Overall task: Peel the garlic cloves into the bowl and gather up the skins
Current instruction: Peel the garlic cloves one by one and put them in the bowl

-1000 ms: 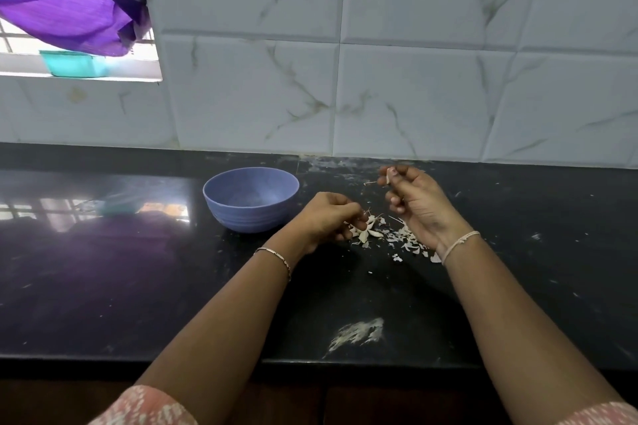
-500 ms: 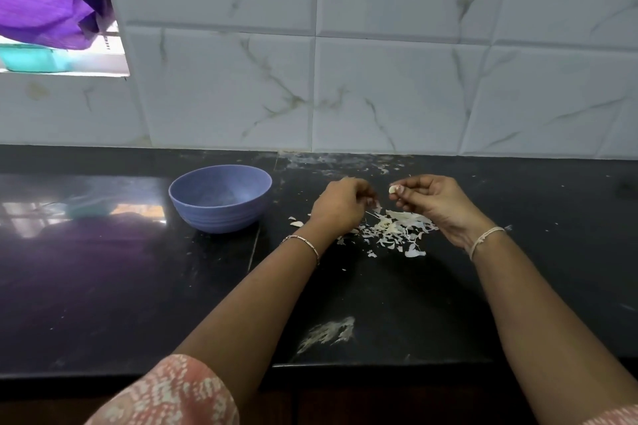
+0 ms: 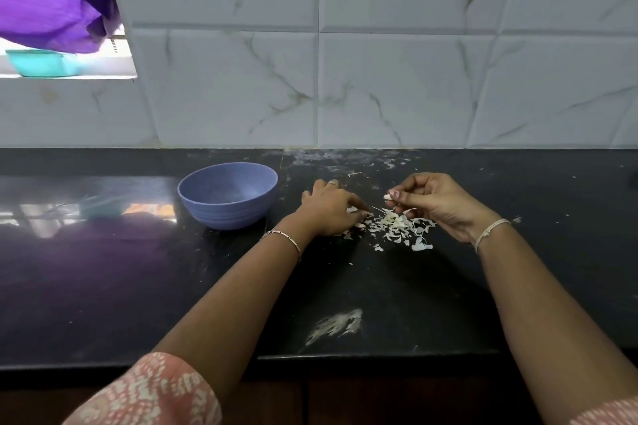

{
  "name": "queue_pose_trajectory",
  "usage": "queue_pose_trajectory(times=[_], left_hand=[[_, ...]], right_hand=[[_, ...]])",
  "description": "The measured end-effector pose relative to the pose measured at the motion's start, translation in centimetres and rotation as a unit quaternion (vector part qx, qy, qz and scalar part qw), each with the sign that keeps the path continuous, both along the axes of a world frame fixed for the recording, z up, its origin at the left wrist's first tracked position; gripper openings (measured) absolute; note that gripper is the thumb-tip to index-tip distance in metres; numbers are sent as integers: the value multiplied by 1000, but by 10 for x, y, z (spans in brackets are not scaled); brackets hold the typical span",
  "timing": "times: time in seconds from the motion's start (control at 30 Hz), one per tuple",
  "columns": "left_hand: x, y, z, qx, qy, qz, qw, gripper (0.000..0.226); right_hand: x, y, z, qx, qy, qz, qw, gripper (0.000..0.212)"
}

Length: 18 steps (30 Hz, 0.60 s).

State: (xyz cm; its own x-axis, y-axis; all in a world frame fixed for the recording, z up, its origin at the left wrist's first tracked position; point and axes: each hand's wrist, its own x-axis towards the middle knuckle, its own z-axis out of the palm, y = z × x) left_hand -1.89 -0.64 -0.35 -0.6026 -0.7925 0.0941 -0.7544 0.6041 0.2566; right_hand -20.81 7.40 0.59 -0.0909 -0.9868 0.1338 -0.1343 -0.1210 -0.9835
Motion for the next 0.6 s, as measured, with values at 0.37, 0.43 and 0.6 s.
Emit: queue_pose_trajectory(times=[0.37,0.43,0.6], left_hand=[[22,-11,-1,-1,54,14,998,29],[19,-14,-2,-6,106,6,994,24],[4,-6,3,-43,167,5,985,13]], right_hand=[[10,1,0,14,73,-2,997,19],[12,1,2,9,101,-13,995,19],[12,4,10,22,155,-25,987,20]])
